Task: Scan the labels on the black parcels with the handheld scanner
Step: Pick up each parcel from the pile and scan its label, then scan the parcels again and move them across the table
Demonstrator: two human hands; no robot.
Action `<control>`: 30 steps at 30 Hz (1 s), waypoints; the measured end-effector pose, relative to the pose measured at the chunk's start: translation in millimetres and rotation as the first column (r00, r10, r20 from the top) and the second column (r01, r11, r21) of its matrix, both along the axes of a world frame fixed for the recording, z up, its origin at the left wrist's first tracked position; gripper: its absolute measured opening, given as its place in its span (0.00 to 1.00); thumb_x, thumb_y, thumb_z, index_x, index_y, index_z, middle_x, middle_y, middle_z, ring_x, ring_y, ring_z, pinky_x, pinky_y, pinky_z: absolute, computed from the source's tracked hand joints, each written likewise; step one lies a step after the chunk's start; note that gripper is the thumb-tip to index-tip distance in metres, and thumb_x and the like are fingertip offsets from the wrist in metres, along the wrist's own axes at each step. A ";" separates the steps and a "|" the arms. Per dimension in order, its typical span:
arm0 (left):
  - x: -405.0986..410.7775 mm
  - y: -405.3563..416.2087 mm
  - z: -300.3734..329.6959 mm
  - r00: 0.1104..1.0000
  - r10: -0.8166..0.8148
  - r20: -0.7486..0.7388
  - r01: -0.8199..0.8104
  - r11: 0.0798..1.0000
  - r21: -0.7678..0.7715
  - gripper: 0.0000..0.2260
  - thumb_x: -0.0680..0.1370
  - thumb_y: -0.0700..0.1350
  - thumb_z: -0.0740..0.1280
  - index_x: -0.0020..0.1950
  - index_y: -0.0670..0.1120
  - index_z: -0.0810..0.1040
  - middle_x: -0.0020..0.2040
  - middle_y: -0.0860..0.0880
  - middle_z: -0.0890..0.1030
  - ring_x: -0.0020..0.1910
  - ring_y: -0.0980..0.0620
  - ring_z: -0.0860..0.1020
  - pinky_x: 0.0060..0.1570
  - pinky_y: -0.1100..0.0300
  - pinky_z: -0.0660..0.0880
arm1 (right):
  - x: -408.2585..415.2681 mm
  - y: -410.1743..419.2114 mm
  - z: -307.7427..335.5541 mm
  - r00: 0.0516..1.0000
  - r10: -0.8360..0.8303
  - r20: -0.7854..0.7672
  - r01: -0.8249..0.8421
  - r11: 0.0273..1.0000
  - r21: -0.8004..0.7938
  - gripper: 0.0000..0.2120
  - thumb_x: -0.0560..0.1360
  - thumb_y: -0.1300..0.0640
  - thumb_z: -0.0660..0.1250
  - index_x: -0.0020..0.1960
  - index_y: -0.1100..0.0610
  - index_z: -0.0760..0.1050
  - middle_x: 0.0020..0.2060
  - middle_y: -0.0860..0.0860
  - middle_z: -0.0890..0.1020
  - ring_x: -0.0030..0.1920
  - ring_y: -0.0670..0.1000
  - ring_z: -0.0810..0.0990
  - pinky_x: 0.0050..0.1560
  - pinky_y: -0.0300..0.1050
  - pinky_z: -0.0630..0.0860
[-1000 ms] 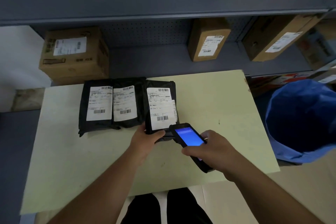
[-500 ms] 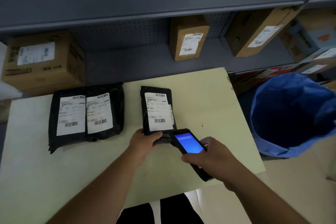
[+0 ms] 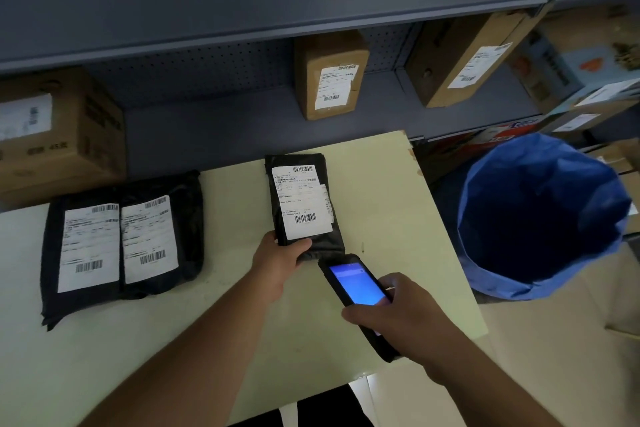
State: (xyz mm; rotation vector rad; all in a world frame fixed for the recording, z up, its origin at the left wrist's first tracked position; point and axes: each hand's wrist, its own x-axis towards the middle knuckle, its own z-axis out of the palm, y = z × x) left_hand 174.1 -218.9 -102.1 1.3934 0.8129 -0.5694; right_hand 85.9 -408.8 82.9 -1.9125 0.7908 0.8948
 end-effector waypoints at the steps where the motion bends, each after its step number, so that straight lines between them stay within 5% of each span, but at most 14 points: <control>1: 4.7 -5.8 -0.2 1.000 -0.012 0.002 0.012 1.000 0.002 0.32 0.69 0.44 0.81 0.70 0.43 0.74 0.63 0.45 0.82 0.58 0.43 0.85 0.59 0.48 0.83 | 0.8 -3.0 -1.3 1.000 -0.003 -0.003 0.003 1.000 -0.001 0.22 0.67 0.46 0.81 0.55 0.50 0.75 0.42 0.50 0.82 0.36 0.48 0.80 0.36 0.42 0.77; 8: 26.6 -43.6 3.4 0.986 -0.169 0.015 0.165 0.974 0.158 0.33 0.66 0.52 0.78 0.70 0.50 0.75 0.59 0.51 0.82 0.58 0.44 0.84 0.62 0.44 0.81 | 1.8 -25.0 -7.1 0.998 -0.062 -0.003 0.062 0.998 -0.015 0.23 0.66 0.46 0.81 0.56 0.48 0.75 0.49 0.54 0.85 0.38 0.48 0.82 0.37 0.42 0.78; 19: 41.7 -81.0 -4.7 0.956 -0.290 -0.037 0.290 0.930 0.225 0.17 0.75 0.49 0.76 0.61 0.54 0.77 0.59 0.50 0.83 0.57 0.45 0.83 0.62 0.45 0.82 | -0.4 -45.2 -14.2 0.992 -0.127 -0.019 0.126 0.992 -0.032 0.27 0.66 0.45 0.80 0.60 0.49 0.74 0.45 0.52 0.83 0.38 0.48 0.81 0.40 0.44 0.80; 24: 44.0 -79.3 1.9 0.929 -0.358 -0.090 0.369 0.903 0.219 0.20 0.75 0.52 0.75 0.65 0.52 0.76 0.56 0.53 0.81 0.50 0.48 0.82 0.59 0.44 0.83 | -1.3 -45.1 -14.3 0.993 -0.119 -0.004 0.119 0.992 -0.042 0.30 0.66 0.45 0.80 0.63 0.50 0.74 0.46 0.51 0.83 0.38 0.48 0.82 0.39 0.42 0.79; 30: 32.1 -54.9 9.7 0.905 -0.414 -0.097 0.423 0.854 0.302 0.39 0.70 0.61 0.75 0.78 0.49 0.68 0.69 0.47 0.77 0.65 0.43 0.79 0.63 0.43 0.80 | 2.8 -28.2 -11.9 0.996 -0.089 0.004 0.089 0.996 -0.030 0.30 0.67 0.46 0.81 0.64 0.51 0.74 0.45 0.51 0.83 0.36 0.47 0.82 0.37 0.42 0.80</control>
